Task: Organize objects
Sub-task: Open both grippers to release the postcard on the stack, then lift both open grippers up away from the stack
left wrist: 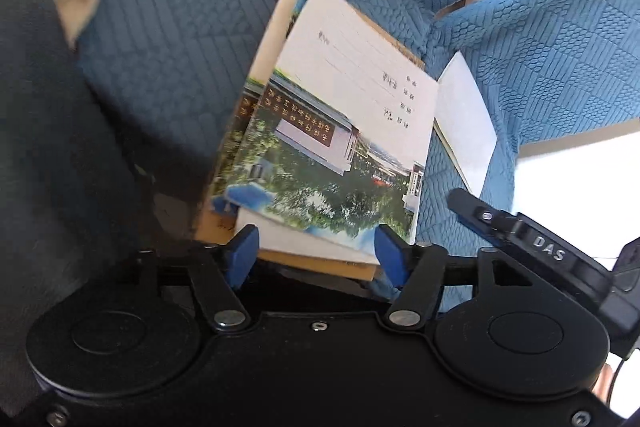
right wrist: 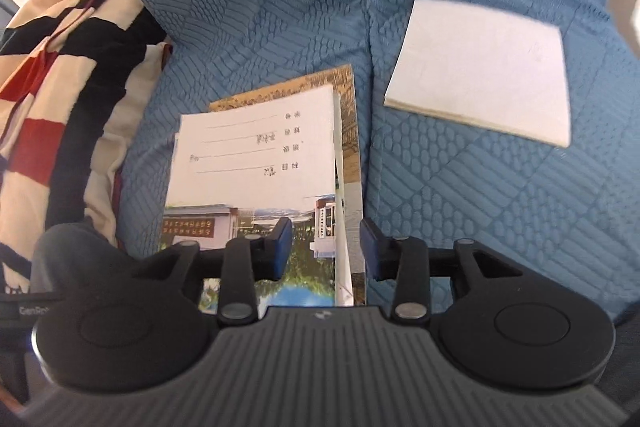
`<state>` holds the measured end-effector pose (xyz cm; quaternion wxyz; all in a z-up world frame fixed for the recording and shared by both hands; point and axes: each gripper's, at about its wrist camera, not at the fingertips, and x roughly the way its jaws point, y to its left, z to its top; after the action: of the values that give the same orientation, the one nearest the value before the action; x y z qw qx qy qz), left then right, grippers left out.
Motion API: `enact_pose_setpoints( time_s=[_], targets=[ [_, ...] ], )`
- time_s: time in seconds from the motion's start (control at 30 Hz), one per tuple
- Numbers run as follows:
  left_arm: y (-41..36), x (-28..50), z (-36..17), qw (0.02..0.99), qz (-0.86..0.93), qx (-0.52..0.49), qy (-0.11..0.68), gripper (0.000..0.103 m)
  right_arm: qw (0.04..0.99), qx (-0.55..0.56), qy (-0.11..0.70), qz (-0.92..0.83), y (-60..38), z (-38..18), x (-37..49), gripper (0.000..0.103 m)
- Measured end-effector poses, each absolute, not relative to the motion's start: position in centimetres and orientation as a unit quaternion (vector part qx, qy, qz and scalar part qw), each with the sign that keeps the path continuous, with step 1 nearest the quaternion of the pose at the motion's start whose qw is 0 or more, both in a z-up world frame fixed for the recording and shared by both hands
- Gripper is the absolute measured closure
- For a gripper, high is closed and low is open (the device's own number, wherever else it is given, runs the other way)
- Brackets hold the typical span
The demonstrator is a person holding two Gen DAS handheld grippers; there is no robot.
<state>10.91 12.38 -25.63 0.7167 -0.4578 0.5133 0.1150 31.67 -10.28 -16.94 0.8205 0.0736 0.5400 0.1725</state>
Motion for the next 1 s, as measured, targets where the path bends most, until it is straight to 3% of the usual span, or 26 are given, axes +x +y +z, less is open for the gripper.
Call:
enact_pose_setpoints(
  time_s=[0.3, 0.6, 1.0],
  targets=[
    [10.7, 8.5, -18.3, 0.791, 0.124, -0.376, 0.466, 0.033, 0.856, 0.078, 0.476, 0.186, -11.1, -10.2, 28.4, 0.063],
    [8.1, 7.3, -11.7, 0.854, 0.108, -0.302, 0.411, 0.006, 0.884, 0.076, 0.417, 0.198, -11.9, -4.6, 24.7, 0.063],
    [5.7, 5.2, -6.9, 0.889, 0.085, -0.275, 0.357, 0.001, 0.913, 0.073, 0.362, 0.174, -13.7, -0.9, 20.0, 0.063]
  ],
)
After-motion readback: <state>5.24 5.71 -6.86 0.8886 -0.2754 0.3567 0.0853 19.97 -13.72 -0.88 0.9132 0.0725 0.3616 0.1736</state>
